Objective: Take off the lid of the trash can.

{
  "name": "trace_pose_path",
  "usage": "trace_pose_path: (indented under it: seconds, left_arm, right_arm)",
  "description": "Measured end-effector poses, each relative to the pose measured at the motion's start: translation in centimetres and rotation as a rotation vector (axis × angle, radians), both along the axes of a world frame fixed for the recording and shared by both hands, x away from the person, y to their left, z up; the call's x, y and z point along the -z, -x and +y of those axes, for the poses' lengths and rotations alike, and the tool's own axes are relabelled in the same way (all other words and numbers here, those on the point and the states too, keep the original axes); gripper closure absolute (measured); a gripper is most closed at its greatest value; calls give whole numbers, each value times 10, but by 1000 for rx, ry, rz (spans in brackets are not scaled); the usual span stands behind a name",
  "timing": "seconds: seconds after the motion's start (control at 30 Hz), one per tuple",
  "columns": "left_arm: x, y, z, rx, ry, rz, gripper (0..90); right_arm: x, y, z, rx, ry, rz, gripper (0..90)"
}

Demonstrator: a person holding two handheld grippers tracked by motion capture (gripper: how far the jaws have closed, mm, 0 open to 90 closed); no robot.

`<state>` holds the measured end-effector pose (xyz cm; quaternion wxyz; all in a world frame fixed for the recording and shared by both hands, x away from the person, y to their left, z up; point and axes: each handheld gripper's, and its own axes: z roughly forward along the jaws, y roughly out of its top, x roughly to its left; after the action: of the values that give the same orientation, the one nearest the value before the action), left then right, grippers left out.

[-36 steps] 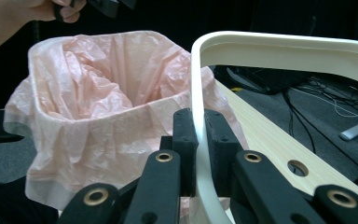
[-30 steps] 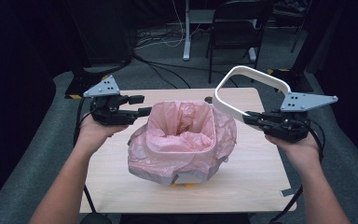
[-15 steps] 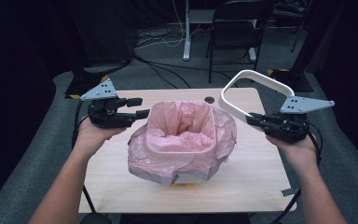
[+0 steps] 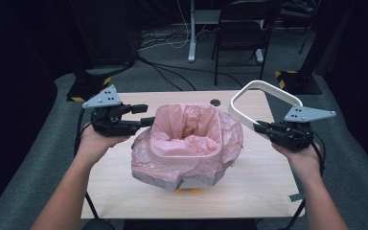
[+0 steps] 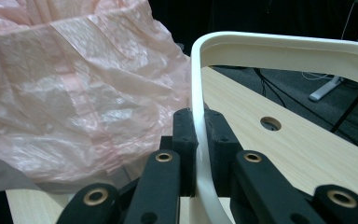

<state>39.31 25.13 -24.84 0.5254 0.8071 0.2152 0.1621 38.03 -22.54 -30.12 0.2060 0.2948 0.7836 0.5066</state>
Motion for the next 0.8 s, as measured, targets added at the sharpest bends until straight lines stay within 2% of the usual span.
trace_pose_path:
  seconds: [0.53,0.8]
  left_arm:
    - [3,2,-1,3,-4,-3,485]
    - [3,2,-2,5,-5,-4,485]
  right_arm:
    - [29,-3,-7,50,-28,34,838]
    - [44,-4,-9,78,-16,46,839]
